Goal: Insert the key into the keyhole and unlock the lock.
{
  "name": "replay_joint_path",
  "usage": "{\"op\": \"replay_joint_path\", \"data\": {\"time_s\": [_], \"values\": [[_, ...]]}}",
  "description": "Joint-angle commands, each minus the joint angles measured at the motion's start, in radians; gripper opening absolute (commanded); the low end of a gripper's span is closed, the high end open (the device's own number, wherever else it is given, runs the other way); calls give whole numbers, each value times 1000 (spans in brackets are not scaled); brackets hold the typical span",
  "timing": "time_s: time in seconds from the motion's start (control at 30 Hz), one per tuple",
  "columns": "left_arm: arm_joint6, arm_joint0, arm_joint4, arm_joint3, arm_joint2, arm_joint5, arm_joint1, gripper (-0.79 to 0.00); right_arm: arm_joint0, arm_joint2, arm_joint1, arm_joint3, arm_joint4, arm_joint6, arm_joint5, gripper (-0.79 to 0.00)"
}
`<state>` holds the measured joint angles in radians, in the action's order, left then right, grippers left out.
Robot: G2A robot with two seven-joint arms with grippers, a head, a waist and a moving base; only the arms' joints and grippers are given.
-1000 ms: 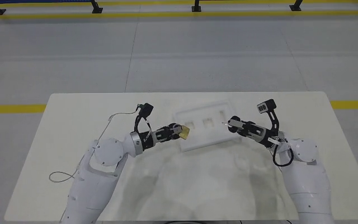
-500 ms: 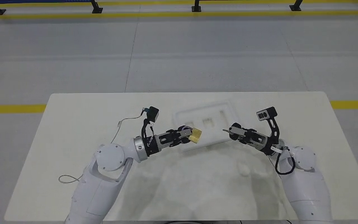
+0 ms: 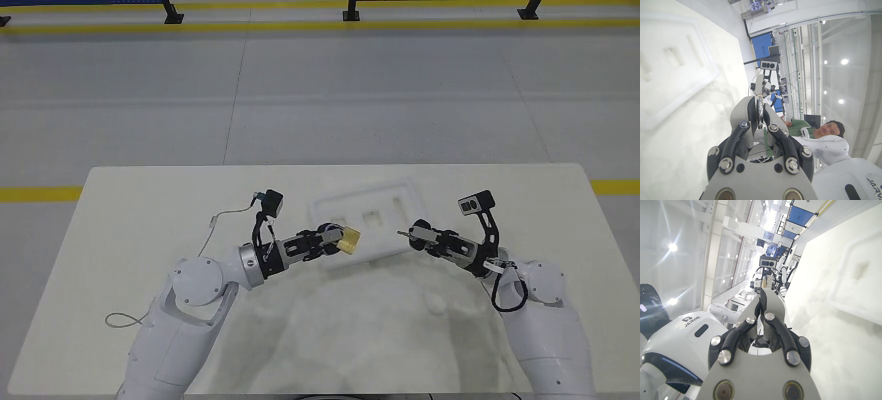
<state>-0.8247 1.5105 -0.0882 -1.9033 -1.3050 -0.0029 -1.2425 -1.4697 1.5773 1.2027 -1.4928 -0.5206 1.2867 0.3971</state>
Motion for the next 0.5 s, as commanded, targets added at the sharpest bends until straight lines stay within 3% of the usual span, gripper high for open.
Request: {"op": "replay_joint_path", "data": {"time_s": [0.0, 0.23, 0.47], "values": [[40, 6, -6, -2, -3, 1, 0, -785, -8, -7, -1, -14, 5, -19, -4, -785], [140, 40, -81, -9, 0, 15, -2, -785, -35, -17, -3, -13, -100, -9, -4, -785], [161, 48, -91, -27, 31, 9, -2, -785, -37, -51, -2, 3, -182, 17, 2, -785]]}}
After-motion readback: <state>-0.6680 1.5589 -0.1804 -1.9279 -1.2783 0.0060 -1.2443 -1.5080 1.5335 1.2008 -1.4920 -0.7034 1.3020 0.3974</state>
